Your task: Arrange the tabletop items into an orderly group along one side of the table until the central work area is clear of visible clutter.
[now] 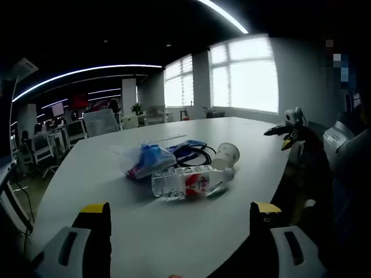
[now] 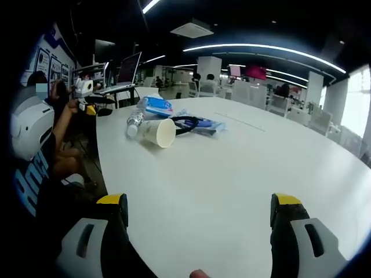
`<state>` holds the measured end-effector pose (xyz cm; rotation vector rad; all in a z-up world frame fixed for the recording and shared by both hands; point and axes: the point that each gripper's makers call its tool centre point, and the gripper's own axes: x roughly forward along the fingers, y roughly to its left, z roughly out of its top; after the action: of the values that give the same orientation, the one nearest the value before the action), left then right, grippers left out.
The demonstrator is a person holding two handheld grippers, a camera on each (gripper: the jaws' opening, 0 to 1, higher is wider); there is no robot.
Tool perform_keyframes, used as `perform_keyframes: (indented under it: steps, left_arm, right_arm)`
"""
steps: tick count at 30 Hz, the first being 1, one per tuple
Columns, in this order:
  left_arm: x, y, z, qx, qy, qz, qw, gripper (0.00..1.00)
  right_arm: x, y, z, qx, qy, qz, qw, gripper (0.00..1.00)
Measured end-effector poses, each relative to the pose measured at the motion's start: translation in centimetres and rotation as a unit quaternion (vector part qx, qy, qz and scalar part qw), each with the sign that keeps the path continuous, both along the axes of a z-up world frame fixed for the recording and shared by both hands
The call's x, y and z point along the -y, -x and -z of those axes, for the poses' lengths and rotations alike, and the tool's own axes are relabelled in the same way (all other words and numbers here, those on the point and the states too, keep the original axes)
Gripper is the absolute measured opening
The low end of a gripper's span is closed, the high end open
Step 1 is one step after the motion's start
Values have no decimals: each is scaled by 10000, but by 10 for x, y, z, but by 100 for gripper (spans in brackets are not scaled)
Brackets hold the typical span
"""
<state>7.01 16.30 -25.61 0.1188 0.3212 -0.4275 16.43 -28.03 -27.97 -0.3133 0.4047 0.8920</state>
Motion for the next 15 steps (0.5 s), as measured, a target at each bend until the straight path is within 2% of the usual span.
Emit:
perform_keyframes:
  steps: [15]
  left_arm:
    - [-3,1,-3,7,-23,-47,10000,99]
  right_arm:
    - [0,1,-4,53,-17,-22,10000,100]
